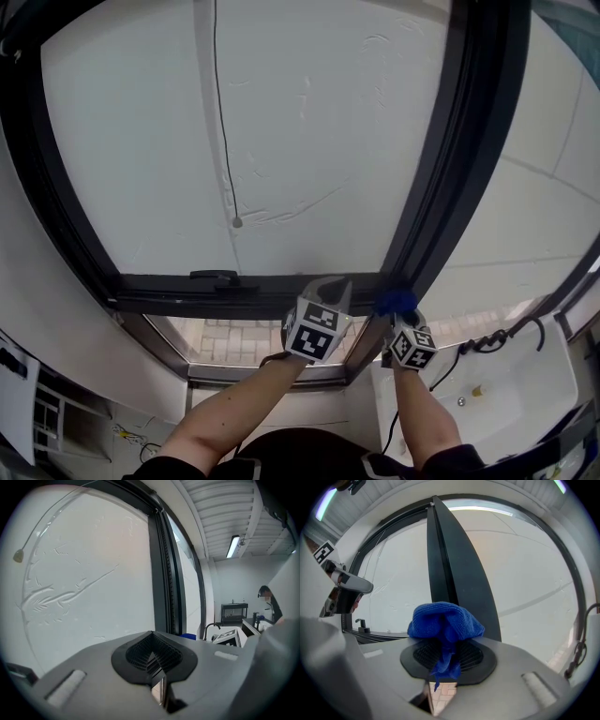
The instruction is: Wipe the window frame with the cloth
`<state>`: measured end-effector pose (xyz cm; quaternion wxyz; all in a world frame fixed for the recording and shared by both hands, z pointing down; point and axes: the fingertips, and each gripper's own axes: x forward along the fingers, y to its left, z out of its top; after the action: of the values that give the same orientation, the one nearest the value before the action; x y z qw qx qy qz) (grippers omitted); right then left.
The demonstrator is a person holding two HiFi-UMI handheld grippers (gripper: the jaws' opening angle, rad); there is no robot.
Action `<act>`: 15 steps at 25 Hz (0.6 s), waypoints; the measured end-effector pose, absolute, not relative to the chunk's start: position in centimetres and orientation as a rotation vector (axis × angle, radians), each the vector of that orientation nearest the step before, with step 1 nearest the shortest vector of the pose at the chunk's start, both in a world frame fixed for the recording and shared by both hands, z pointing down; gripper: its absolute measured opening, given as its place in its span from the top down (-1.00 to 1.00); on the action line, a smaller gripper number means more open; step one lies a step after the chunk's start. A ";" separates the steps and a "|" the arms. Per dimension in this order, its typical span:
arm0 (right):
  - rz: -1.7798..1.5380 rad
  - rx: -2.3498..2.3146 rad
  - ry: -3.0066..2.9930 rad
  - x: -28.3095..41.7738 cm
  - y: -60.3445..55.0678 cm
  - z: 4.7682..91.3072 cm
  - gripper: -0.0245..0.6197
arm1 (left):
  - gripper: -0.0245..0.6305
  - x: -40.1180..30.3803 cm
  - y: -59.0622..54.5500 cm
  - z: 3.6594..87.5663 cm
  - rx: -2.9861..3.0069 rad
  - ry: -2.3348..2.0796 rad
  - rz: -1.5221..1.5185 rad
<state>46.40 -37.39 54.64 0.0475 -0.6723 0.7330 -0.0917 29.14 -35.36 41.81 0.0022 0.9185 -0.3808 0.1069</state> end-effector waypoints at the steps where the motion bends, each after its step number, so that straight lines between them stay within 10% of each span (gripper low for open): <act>1: -0.284 -2.049 2.238 46.4 -37.4 54.7 0.65 | 0.94 29.1 -35.3 41.8 2.879 -1.198 0.334; 15: -0.316 -1.973 2.193 46.2 -35.4 52.2 0.66 | 0.94 28.3 -34.4 42.3 2.878 -1.228 0.337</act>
<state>46.22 -35.45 52.18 0.0875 -0.6624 0.7364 -0.1062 28.28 -34.41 42.33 -0.0026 0.9145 -0.3901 0.1070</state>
